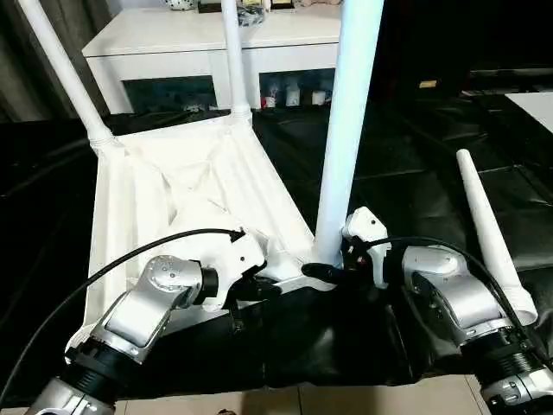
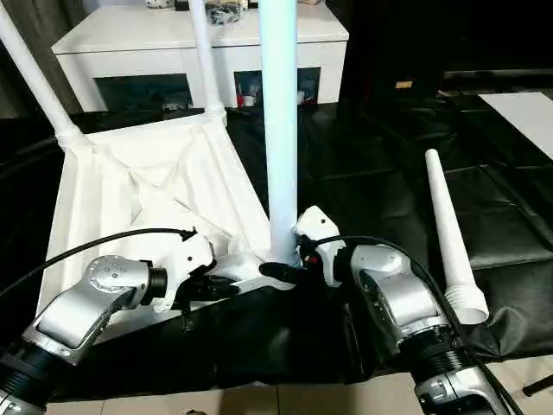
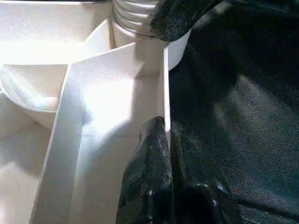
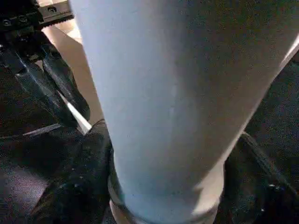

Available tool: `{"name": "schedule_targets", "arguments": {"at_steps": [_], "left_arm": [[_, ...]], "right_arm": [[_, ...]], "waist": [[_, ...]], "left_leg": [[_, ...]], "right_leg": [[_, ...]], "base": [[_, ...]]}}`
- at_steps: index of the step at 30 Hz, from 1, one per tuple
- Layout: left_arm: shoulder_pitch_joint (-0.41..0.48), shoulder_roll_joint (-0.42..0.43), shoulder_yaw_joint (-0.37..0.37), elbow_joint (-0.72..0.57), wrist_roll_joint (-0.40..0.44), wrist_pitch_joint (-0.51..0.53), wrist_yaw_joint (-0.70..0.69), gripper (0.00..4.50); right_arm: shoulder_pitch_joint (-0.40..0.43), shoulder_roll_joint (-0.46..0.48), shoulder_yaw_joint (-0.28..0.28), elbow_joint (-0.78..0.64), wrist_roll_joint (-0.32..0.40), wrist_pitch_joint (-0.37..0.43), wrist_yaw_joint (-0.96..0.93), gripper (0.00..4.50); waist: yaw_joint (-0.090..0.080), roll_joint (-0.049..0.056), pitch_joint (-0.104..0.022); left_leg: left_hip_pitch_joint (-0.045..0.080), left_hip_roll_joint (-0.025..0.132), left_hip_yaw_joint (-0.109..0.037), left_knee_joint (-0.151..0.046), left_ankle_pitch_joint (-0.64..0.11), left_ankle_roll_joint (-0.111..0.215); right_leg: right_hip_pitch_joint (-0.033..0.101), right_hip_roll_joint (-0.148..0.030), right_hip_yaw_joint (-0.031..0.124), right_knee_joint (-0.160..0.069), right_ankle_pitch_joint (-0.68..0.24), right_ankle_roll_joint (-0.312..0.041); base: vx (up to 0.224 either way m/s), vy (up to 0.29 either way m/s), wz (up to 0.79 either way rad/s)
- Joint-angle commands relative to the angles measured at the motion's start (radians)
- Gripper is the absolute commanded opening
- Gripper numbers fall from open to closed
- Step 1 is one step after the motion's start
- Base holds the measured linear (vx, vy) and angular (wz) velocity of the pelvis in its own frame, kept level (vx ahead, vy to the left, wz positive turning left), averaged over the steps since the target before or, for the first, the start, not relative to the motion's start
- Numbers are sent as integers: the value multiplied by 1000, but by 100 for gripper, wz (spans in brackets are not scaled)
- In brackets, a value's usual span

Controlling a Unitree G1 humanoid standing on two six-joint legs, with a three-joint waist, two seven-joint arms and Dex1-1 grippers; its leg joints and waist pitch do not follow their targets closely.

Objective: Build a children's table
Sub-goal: Rotate leg to tighten

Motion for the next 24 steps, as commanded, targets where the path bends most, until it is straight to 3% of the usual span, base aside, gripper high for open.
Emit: {"name": "schedule_targets", "arguments": {"at_steps": [1,9,13,16,18,19,20,21,22,23,24], "left_arm": [[-2,-3,-15,-50,-22,-1,-35,0],[3,-4,-11,-43,-19,7,-29,0],[-30,-76,10,43,29,43,114,0],[-68,-157,34,125,59,81,252,0],[-107,-242,73,205,70,118,389,0],[-126,-278,89,242,78,128,455,0],[-137,-299,96,264,86,130,493,0],[-137,-299,96,264,86,130,493,0],[-149,-329,104,290,87,128,531,0],[-175,-402,115,345,94,113,604,0],[-175,-402,115,345,94,113,604,0]], "right_arm": [[9,9,0,-18,5,8,7,273],[5,38,-27,20,5,18,-50,267],[-36,137,-106,155,-28,61,-327,267],[-51,215,-152,210,-38,106,-512,267],[-66,285,-194,258,-43,126,-670,267],[-74,316,-215,281,-42,134,-743,267],[-81,338,-231,299,-39,137,-790,267],[-81,338,-231,299,-39,137,-790,267],[-90,365,-251,324,-34,141,-851,267],[-130,429,-299,415,-13,117,-990,267],[-130,429,-299,415,-13,117,-990,267]], "waist": [[-5,-10,-63],[-6,-9,-63],[-23,-12,-54],[-38,-14,-47],[-45,-16,-40],[-49,-13,-39],[-49,-13,-40],[-50,-15,-40],[-51,-14,-39],[-56,-5,-38],[-61,-4,-38]], "left_leg": [[30,57,-21,-76,-204,53],[29,56,-21,-76,-214,44],[28,53,-22,-84,-279,10],[31,49,-27,-90,-375,-35],[43,46,-33,-91,-446,-63],[42,43,-33,-91,-459,-64],[54,43,-37,-88,-486,-72],[61,43,-38,-87,-509,-68],[59,43,-39,-88,-518,-68],[59,44,-41,-92,-533,-69],[63,42,-45,-96,-558,-78]], "right_leg": [[39,-40,35,-54,-102,-250],[39,-40,35,-54,-106,-250],[35,-41,36,-63,-200,-241],[33,-45,36,-78,-367,-190],[22,-47,34,-94,-488,-146],[20,-47,34,-98,-517,-137],[14,-48,30,-107,-563,-115],[7,-47,29,-115,-581,-103],[9,-47,28,-115,-585,-96],[9,-45,26,-118,-578,-92],[9,-41,18,-120,-567,-88]], "base": [[0,0,0],[0,0,0],[0,0,0],[0,0,0],[0,0,0],[0,0,0],[0,0,0],[0,0,0],[0,0,0],[0,0,0],[0,0,0]]}}
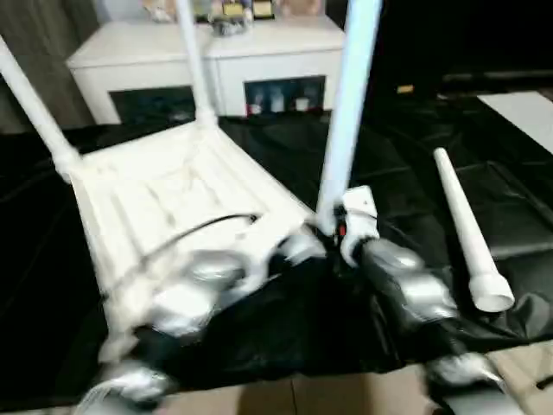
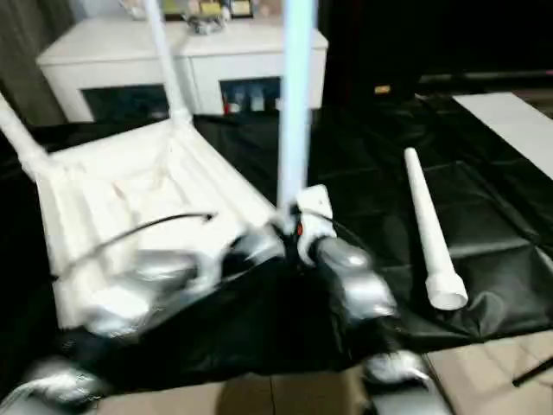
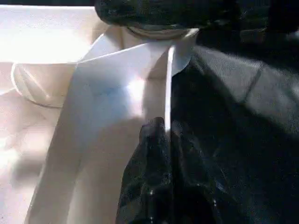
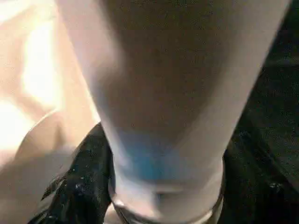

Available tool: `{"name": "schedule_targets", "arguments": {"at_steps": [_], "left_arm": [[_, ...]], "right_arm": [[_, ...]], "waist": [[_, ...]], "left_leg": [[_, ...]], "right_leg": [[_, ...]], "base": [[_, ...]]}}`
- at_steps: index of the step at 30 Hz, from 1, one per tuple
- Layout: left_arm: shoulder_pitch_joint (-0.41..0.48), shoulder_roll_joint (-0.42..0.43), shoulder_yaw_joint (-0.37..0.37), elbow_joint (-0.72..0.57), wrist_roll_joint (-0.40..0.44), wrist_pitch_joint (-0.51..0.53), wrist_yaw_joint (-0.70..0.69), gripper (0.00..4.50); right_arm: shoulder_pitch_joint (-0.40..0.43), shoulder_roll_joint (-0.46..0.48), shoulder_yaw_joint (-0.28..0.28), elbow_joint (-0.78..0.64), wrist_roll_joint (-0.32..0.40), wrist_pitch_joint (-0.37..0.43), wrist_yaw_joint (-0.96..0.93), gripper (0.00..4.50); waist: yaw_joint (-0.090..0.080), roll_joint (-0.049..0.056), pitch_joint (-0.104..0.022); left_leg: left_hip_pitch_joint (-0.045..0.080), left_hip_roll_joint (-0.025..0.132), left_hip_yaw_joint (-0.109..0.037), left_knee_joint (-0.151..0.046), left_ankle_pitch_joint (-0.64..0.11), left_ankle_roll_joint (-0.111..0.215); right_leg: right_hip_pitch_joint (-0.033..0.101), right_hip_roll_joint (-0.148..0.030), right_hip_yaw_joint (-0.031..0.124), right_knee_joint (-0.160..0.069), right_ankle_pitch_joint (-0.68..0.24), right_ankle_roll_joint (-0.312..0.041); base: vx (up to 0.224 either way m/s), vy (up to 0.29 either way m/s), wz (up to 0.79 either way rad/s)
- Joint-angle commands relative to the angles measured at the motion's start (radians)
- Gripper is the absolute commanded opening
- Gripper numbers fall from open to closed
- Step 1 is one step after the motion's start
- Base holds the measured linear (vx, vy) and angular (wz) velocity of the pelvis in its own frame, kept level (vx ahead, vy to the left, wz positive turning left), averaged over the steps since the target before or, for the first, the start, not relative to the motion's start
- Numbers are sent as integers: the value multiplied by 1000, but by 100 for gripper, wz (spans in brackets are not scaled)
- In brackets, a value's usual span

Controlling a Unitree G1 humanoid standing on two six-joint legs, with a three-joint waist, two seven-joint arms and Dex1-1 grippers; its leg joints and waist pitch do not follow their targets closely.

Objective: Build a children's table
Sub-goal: Rotate leg to tighten

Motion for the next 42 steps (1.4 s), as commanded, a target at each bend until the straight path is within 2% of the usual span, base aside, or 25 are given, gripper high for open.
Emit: {"name": "schedule_targets", "arguments": {"at_steps": [1,3,5,7,8,10,11,12,13,14,16,17,18,19,20,23,25,26,27,29,31,33,36,39,42], "left_arm": [[-10,-33,56,56,9,-17,127,0],[-17,-49,58,63,13,-21,140,0],[-16,-41,51,50,17,-25,127,0],[-4,-12,35,21,20,-38,84,0],[-1,-4,30,15,22,-41,72,0],[14,27,14,-16,17,-57,19,0],[18,36,12,-26,15,-55,4,0],[23,44,8,-33,15,-61,-11,0],[25,49,5,-38,15,-66,-21,0],[59,103,-15,-93,3,-81,-109,0],[77,133,-28,-121,-7,-95,-163,0],[92,160,-36,-146,-18,-102,-205,0],[106,184,-42,-166,-29,-115,-243,0],[120,207,-47,-186,-41,-131,-283,0],[130,224,-51,-203,-51,-141,-312,0],[172,302,-63,-299,-115,-138,-453,0],[177,320,-68,-315,-120,-135,-475,0],[183,339,-66,-327,-127,-133,-500,0],[183,340,-66,-327,-128,-133,-502,0],[190,360,-56,-336,-137,-137,-536,0],[192,366,-55,-336,-137,-138,-544,0],[192,372,-55,-338,-138,-135,-550,0],[192,377,-55,-341,-141,-132,-556,0],[193,380,-51,-344,-140,-130,-564,0],[195,382,-50,-343,-140,-129,-570,0]], "right_arm": [[28,41,-48,115,47,36,-95,267],[5,55,-58,146,40,13,-121,267],[-19,61,-65,159,35,-1,-111,267],[-31,60,-44,142,37,-27,-19,267],[-30,60,-40,135,37,-36,-9,323],[-27,55,-29,101,34,-53,22,337],[-29,52,-22,94,31,-60,38,337],[-29,50,-17,88,30,-65,48,342],[-29,48,-13,83,29,-68,55,356],[-16,14,33,28,27,-64,154,379],[-4,-10,62,-6,24,-52,208,381],[9,-35,88,-36,23,-39,267,385],[24,-63,114,-67,19,-33,319,385],[41,-95,141,-101,15,-28,377,385],[54,-118,158,-124,12,-28,422,385],[115,-238,223,-242,17,-51,624,385],[130,-268,237,-271,21,-61,675,385],[159,-325,267,-327,30,-66,769,385],[161,-330,269,-332,31,-67,777,385],[193,-396,296,-393,49,-55,885,385],[202,-413,301,-407,57,-45,912,385],[205,-424,308,-410,57,-45,931,385],[201,-421,308,-399,52,-49,937,385],[203,-415,298,-406,67,-33,948,368],[204,-414,295,-408,72,-28,952,332]], "waist": [[-14,-8,-38],[-15,-6,-39],[-15,-7,-43],[-17,-10,-43],[-16,-10,-47],[-12,-12,-51],[-10,-13,-48],[-14,-14,-46],[-12,-13,-47],[-10,-16,-52],[-8,-17,-52],[-4,-17,-52],[0,-16,-54],[3,-16,-56],[5,-17,-62],[15,-12,-66],[16,-9,-68],[19,-7,-68],[25,-8,-69],[31,-8,-64],[35,-10,-61],[35,-10,-58],[34,-13,-55],[32,-15,-54],[33,-15,-57]], "left_leg": [[39,44,-42,-93,-568,-74],[34,46,-45,-100,-584,-74],[25,45,-46,-107,-571,-64],[23,45,-46,-109,-582,-59],[17,45,-47,-108,-553,-53],[11,47,-42,-106,-493,-41],[10,46,-37,-105,-486,-28],[5,46,-37,-105,-480,-21],[7,46,-37,-104,-473,-20],[9,46,-35,-102,-443,-15],[-1,51,-35,-104,-393,1],[8,52,-29,-100,-386,6],[11,53,-25,-97,-371,10],[4,51,-27,-96,-343,12],[-2,54,-25,-94,-268,27],[-2,56,-21,-82,-161,73],[-1,56,-20,-76,-128,95],[3,57,-18,-74,-121,102],[8,59,-17,-70,-113,106],[7,60,-14,-71,-141,107],[8,61,-14,-75,-184,95],[9,62,-14,-81,-238,66],[12,62,-14,-85,-288,35],[11,61,-13,-86,-304,24],[9,61,-12,-84,-279,27]], "right_leg": [[-3,-39,21,-111,-554,-88],[2,-39,21,-110,-515,-81],[9,-41,23,-106,-461,-88],[9,-42,24,-106,-463,-89],[13,-46,27,-102,-442,-94],[13,-49,31,-98,-384,-112],[11,-48,32,-98,-377,-122],[15,-49,31,-98,-393,-126],[15,-51,31,-99,-401,-128],[15,-52,33,-98,-385,-134],[24,-50,32,-91,-351,-139],[14,-47,34,-94,-350,-146],[10,-48,39,-92,-336,-162],[19,-48,37,-86,-307,-163],[25,-46,37,-75,-214,-174],[29,-40,33,-55,-48,-222],[28,-37,32,-47,8,-248],[25,-33,33,-45,27,-260],[24,-32,33,-44,42,-268],[23,-33,34,-46,12,-272],[24,-36,36,-50,-41,-265],[22,-38,37,-57,-119,-255],[18,-39,39,-63,-184,-235],[16,-41,40,-66,-213,-222],[17,-41,40,-63,-198,-219]], "base": [[0,0,0],[0,0,0],[0,0,0],[0,0,0],[0,0,0],[0,0,0],[0,0,0],[0,0,0],[0,0,0],[0,0,0],[0,0,0],[0,0,0],[0,0,0],[0,0,0],[0,0,0],[17,2,-1],[26,3,-2],[0,0,0],[0,0,0],[0,0,0],[0,0,0],[0,0,0],[0,0,0],[0,0,0],[0,0,0]]}}
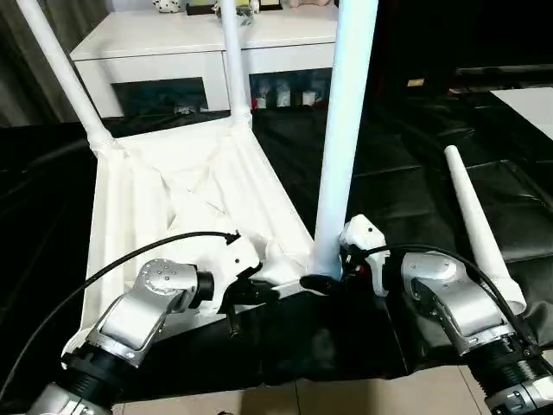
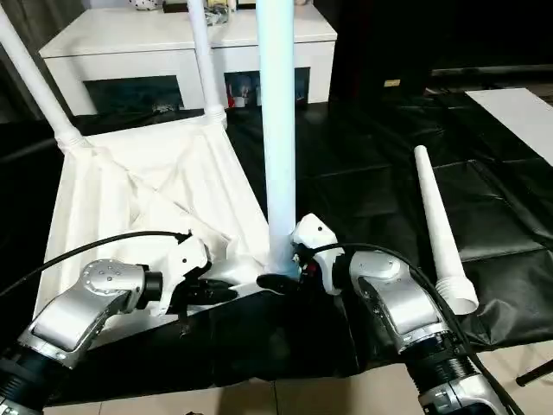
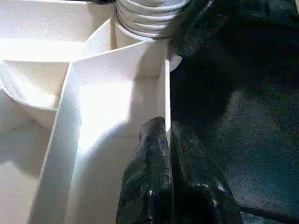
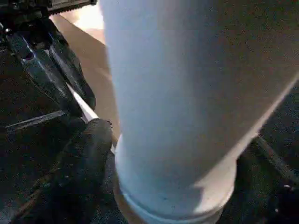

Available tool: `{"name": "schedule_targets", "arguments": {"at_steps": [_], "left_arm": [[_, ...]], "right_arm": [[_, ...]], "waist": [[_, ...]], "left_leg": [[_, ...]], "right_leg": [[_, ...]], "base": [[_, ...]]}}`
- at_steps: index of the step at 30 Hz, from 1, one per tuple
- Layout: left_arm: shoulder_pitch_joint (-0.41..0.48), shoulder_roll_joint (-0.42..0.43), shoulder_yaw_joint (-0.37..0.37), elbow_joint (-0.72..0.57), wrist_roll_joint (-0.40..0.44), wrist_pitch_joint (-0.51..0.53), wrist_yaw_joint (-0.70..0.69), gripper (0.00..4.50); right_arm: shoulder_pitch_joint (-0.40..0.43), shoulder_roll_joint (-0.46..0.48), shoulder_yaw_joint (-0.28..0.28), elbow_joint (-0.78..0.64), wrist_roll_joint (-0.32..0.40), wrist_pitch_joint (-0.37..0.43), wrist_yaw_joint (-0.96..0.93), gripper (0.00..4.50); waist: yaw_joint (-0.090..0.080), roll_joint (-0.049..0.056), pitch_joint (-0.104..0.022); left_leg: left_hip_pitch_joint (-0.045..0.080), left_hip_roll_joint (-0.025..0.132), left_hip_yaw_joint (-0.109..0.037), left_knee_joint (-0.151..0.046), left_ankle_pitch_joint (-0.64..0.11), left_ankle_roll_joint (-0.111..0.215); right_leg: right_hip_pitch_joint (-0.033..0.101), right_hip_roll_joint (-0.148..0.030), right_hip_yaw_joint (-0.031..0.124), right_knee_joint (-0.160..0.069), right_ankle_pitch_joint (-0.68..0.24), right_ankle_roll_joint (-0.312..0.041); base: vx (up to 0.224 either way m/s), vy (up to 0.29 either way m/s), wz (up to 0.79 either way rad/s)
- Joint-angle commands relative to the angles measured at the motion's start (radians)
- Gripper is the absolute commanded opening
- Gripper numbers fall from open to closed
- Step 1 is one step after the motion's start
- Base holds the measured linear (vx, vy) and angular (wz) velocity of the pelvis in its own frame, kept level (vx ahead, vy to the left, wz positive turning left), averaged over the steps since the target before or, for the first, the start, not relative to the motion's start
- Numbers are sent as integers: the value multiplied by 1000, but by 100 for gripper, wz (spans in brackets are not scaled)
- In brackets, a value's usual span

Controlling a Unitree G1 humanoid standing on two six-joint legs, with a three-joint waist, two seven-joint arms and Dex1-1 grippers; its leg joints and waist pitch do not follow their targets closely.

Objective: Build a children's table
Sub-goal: Rotate leg to tighten

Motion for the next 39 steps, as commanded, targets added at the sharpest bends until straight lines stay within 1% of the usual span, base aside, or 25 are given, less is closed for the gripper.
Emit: {"name": "schedule_targets", "arguments": {"at_steps": [1,3,6,13,16,17,18,19,20,21,22,23,24,25,26,27,28,29,30,31,32,33,34,36,39], "left_arm": [[-1,-6,-14,-43,-29,-2,-35,0],[1,-2,-16,-43,-29,-3,-38,0],[2,1,-16,-41,-30,-4,-39,0],[2,4,-17,-33,-23,-2,-43,0],[-16,-40,3,23,6,18,57,0],[-19,-45,5,30,10,20,69,0],[-33,-70,16,62,26,31,126,0],[-51,-100,29,102,44,44,191,0],[-77,-142,48,156,65,66,281,0],[-82,-151,52,166,68,71,299,0],[-108,-196,76,216,76,89,383,0],[-129,-231,91,255,81,98,443,0],[-154,-270,106,298,85,99,506,0],[-174,-301,116,333,87,89,549,0],[-207,-349,128,390,85,64,605,0],[-237,-389,130,443,86,26,640,0],[-255,-413,130,476,87,0,658,0],[-273,-439,131,505,85,-30,667,0],[-282,-452,131,521,85,-46,670,0],[-289,-460,123,530,91,-71,661,0],[-292,-463,119,533,94,-83,657,0],[-292,-458,107,527,99,-92,634,0],[-290,-456,107,524,96,-98,623,0],[-289,-455,108,523,94,-103,617,0],[-297,-449,105,550,93,-138,594,0]], "right_arm": [[1,10,4,-24,15,6,20,325],[3,11,2,-23,16,8,22,319],[5,13,1,-21,16,8,22,285],[13,16,-7,-14,10,16,4,273],[-14,92,-65,73,-20,35,-185,273],[-16,98,-70,79,-22,38,-201,273],[-26,127,-92,107,-30,51,-275,273],[-36,159,-117,137,-36,73,-357,273],[-50,203,-153,176,-39,103,-468,273],[-52,211,-161,183,-39,109,-490,273],[-65,254,-201,221,-34,129,-598,273],[-75,289,-234,251,-26,140,-678,273],[-87,328,-274,284,-12,145,-768,273],[-96,356,-302,311,-5,146,-837,273],[-113,391,-330,357,-2,124,-930,273],[-130,416,-343,399,-7,100,-999,273],[-140,429,-349,424,-13,83,-1037,273],[-154,442,-352,446,-20,63,-1065,273],[-162,448,-354,457,-26,53,-1077,273],[-174,451,-349,466,-40,52,-1078,273],[-179,452,-347,470,-47,52,-1079,273],[-185,448,-342,465,-53,47,-1053,273],[-183,450,-348,455,-38,40,-1021,273],[-182,451,-352,447,-27,35,-999,342],[-177,453,-351,409,-13,-1,-970,354]], "waist": [[-1,-12,-58],[-1,-10,-61],[-1,-11,-62],[-1,-11,-61],[-6,-11,-58],[-12,-14,-53],[-15,-16,-49],[-17,-14,-47],[-22,-15,-45],[-27,-16,-42],[-32,-18,-41],[-37,-17,-42],[-36,-16,-42],[-36,-17,-42],[-39,-16,-37],[-40,-11,-38],[-41,-10,-39],[-42,-6,-41],[-46,-5,-38],[-47,-7,-42],[-49,-6,-42],[-48,-5,-43],[-48,-7,-43],[-47,-10,-48],[-44,-12,-48]], "left_leg": [[30,58,-25,-81,-274,26],[29,57,-25,-79,-251,33],[28,57,-23,-76,-231,44],[29,58,-23,-76,-246,40],[27,56,-23,-77,-260,29],[26,54,-24,-81,-295,12],[30,53,-24,-82,-339,-7],[33,51,-26,-84,-368,-17],[36,50,-31,-86,-412,-40],[39,48,-33,-87,-430,-53],[40,47,-33,-87,-441,-58],[46,44,-34,-84,-457,-63],[54,41,-34,-79,-471,-61],[58,42,-36,-79,-479,-61],[63,38,-32,-76,-500,-57],[74,37,-37,-79,-539,-63],[77,39,-40,-80,-557,-68],[75,40,-43,-88,-576,-68],[72,41,-45,-96,-600,-64],[72,41,-45,-98,-600,-63],[63,39,-48,-102,-591,-55],[57,38,-49,-105,-585,-48],[56,38,-48,-105,-586,-46],[55,38,-48,-103,-569,-36],[38,40,-47,-107,-524,-11]], "right_leg": [[37,-38,36,-56,-211,-215],[38,-38,35,-52,-182,-222],[39,-37,34,-50,-155,-230],[38,-37,34,-51,-176,-230],[36,-37,35,-52,-199,-229],[35,-38,35,-58,-253,-220],[31,-38,36,-64,-326,-202],[29,-39,35,-67,-371,-190],[27,-41,33,-74,-453,-162],[22,-42,34,-81,-495,-142],[21,-40,34,-83,-515,-133],[17,-44,32,-91,-561,-117],[8,-44,30,-101,-597,-101],[6,-43,28,-106,-608,-95],[-4,-38,24,-119,-636,-78],[-7,-34,15,-124,-644,-65],[-4,-32,11,-124,-634,-59],[5,-29,7,-123,-591,-52],[9,-29,3,-128,-577,-46],[13,-30,3,-127,-566,-45],[19,-34,5,-126,-553,-45],[22,-37,7,-124,-553,-43],[21,-38,7,-125,-559,-42],[20,-44,10,-123,-553,-45],[26,-51,14,-117,-521,-60]], "base": [[0,0,0],[0,0,0],[0,0,0],[0,0,0],[0,0,0],[0,0,0],[0,0,0],[0,0,0],[0,0,0],[0,0,0],[0,0,0],[0,0,0],[0,0,0],[-50,0,6],[0,0,0],[0,0,0],[0,0,0],[-16,51,5],[-16,51,5],[-5,55,1],[-3,54,-2],[-3,54,-2],[0,0,0],[0,0,0],[0,0,0]]}}
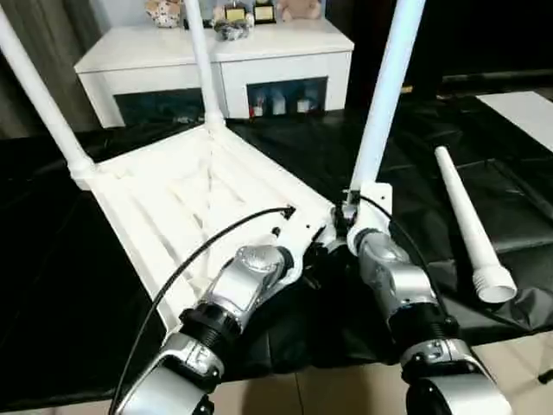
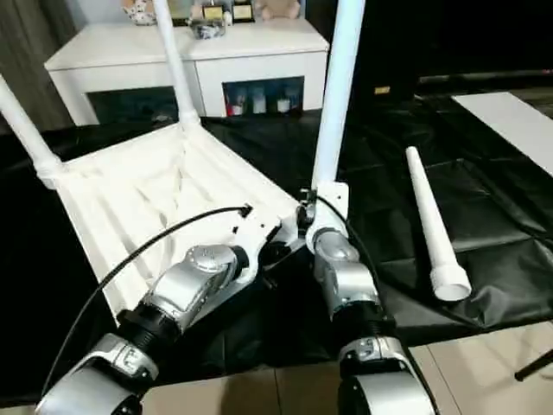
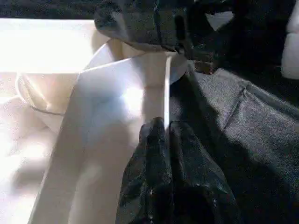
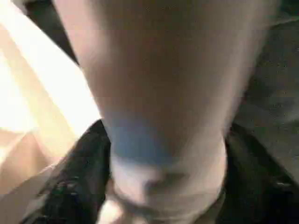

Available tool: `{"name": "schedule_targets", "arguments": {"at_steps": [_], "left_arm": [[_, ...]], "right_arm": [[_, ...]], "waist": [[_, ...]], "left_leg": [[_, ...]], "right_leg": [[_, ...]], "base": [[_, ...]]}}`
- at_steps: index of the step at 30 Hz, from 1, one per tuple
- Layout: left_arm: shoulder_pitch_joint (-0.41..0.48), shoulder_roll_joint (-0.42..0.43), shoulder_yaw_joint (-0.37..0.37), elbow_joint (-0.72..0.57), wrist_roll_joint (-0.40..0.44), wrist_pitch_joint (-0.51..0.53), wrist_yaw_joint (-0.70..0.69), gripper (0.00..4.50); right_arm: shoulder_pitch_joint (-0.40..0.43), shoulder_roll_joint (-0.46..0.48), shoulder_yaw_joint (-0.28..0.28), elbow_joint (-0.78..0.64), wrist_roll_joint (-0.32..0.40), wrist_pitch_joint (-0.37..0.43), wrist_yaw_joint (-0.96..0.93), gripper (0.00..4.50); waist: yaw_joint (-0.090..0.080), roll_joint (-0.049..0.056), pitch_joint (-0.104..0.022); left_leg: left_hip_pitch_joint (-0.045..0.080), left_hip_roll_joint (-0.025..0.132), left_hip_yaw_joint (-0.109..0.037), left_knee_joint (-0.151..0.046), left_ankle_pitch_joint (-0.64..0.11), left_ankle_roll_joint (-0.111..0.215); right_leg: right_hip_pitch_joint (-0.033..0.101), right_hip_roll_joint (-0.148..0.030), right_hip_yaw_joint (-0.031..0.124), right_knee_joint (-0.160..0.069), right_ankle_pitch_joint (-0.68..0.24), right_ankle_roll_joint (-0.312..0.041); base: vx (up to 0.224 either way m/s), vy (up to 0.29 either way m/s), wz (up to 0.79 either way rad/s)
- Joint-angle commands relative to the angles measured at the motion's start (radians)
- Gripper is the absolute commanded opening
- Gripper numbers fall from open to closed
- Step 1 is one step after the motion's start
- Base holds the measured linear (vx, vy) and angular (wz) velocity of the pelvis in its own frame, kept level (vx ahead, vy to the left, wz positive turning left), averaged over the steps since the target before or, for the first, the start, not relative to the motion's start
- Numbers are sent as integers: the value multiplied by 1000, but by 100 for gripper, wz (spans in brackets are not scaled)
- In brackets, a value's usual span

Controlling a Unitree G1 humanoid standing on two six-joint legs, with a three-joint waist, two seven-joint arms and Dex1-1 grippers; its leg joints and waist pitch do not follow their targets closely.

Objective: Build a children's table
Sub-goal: Rotate leg to tighten, then rotate table base

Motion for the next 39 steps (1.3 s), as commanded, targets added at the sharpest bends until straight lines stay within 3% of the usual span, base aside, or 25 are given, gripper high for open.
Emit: {"name": "schedule_targets", "arguments": {"at_steps": [1,2,5,7,9,10,11,12,13,15,17,19,20,21,22,23,25,26,28,29,33,35,37,38,39], "left_arm": [[-11,8,45,24,-13,-75,16,0],[-16,6,49,36,-14,-102,15,0],[-30,-7,77,65,-30,-217,12,0],[-30,-11,100,41,-69,-210,-29,55],[-30,-3,117,7,-89,-207,-47,54],[-28,5,129,-16,-97,-210,-48,60],[-25,16,139,-43,-100,-218,-43,74],[-24,24,147,-55,-101,-229,-40,98],[-11,66,193,-155,-123,-197,-27,98],[-5,106,232,-221,-132,-174,-8,108],[5,172,271,-275,-126,-138,0,141],[10,221,299,-289,-109,-129,18,141],[33,357,375,-303,-64,-90,65,141],[38,375,387,-306,-58,-84,73,141],[47,412,412,-311,-46,-70,88,141],[74,477,451,-319,-12,-43,120,141],[120,558,512,-338,26,11,173,141],[143,586,542,-346,35,41,195,141],[191,634,579,-346,66,84,240,141],[196,639,582,-346,70,87,244,141],[346,725,553,-363,135,201,240,141],[378,728,539,-384,139,241,218,141],[448,738,487,-444,132,335,141,141],[466,729,473,-473,104,368,106,141],[482,720,456,-503,74,400,71,141]], "right_arm": [[23,10,24,-11,19,10,29,370],[30,1,39,-36,4,5,28,370],[71,-27,68,-158,-30,16,52,370],[100,-38,71,-218,-33,24,64,383],[130,-49,73,-274,-36,25,75,383],[144,-53,75,-300,-36,29,81,383],[155,-57,80,-318,-38,32,86,383],[163,-62,86,-333,-38,36,88,383],[180,-70,100,-368,-33,48,108,383],[194,-78,113,-396,-30,66,126,383],[204,-88,138,-416,-35,81,158,383],[210,-94,154,-427,-40,93,178,383],[223,-98,183,-449,-42,121,219,383],[224,-98,187,-450,-43,123,223,383],[227,-99,194,-453,-44,129,231,383],[230,-98,201,-456,-47,139,232,383],[235,-97,210,-457,-55,155,226,383],[236,-97,213,-457,-59,164,222,383],[235,-97,212,-452,-62,179,214,383],[235,-97,212,-452,-62,179,213,383],[237,-104,208,-468,-65,215,214,383],[239,-106,206,-473,-68,226,210,383],[246,-108,200,-481,-72,242,202,383],[249,-108,198,-480,-73,247,197,383],[252,-109,197,-478,-74,252,193,383]], "waist": [[-7,-27,-49],[-7,-27,-49],[1,-31,-50],[9,-32,-57],[22,-26,-63],[24,-18,-61],[17,-22,-53],[17,-19,-54],[16,-13,-54],[6,-16,-57],[2,-12,-59],[2,-10,-64],[2,-13,-67],[-3,-6,-70],[-8,-2,-73],[-9,-7,-79],[-9,-3,-79],[-8,-3,-79],[3,-4,-73],[10,-8,-67],[13,-1,-56],[11,-3,-51],[14,1,-48],[14,1,-42],[17,3,-41]], "left_leg": [[17,58,-50,-99,-509,-8],[9,60,-53,-101,-490,-8],[24,56,-46,-93,-478,-5],[17,61,-43,-93,-415,10],[17,69,-33,-92,-329,35],[20,70,-32,-94,-349,32],[19,68,-31,-97,-427,20],[20,67,-35,-96,-461,7],[20,67,-36,-98,-470,1],[6,67,-40,-100,-442,-3],[9,65,-37,-96,-421,1],[11,62,-32,-88,-373,13],[7,62,-32,-85,-328,27],[-9,59,-37,-83,-256,41],[-12,58,-39,-81,-221,43],[-2,58,-38,-70,-155,54],[8,58,-31,-59,-84,74],[5,57,-29,-55,-43,90],[12,61,-24,-56,-60,92],[12,62,-23,-61,-109,81],[25,70,-30,-82,-310,-16],[27,71,-32,-88,-374,-49],[39,74,-34,-92,-443,-76],[35,71,-36,-96,-478,-85],[45,71,-37,-97,-521,-98]], "right_leg": [[12,-36,14,-81,-512,-69],[18,-37,13,-79,-511,-68],[4,-38,16,-91,-545,-59],[9,-39,21,-84,-479,-72],[2,-31,26,-68,-312,-125],[-3,-30,25,-66,-310,-139],[-7,-25,23,-71,-362,-139],[-4,-29,23,-70,-398,-124],[-5,-29,23,-70,-401,-119],[6,-26,23,-57,-327,-120],[4,-23,23,-54,-287,-132],[3,-22,25,-47,-229,-152],[9,-21,25,-39,-177,-163],[23,-22,23,-24,-109,-161],[27,-20,20,-16,-69,-159],[21,-17,19,-9,7,-173],[14,-12,20,-6,80,-214],[16,-11,20,-2,110,-229],[11,-12,22,-4,69,-245],[12,-13,24,-8,-1,-237],[0,-10,30,-21,-205,-183],[-4,-11,34,-26,-253,-168],[-14,-12,38,-36,-310,-152],[-17,-10,38,-39,-348,-143],[-22,-13,40,-45,-387,-134]], "base": [[0,0,0],[0,0,0],[0,0,0],[0,0,0],[0,0,0],[0,0,0],[0,0,0],[0,0,0],[0,0,0],[0,0,0],[28,-7,-1],[58,-15,0],[60,-19,-7],[60,-19,-7],[62,-31,-16],[73,-41,-8],[72,-36,-4],[0,0,0],[0,0,0],[0,0,0],[0,0,0],[0,0,0],[0,0,0],[0,0,0],[0,0,0]]}}
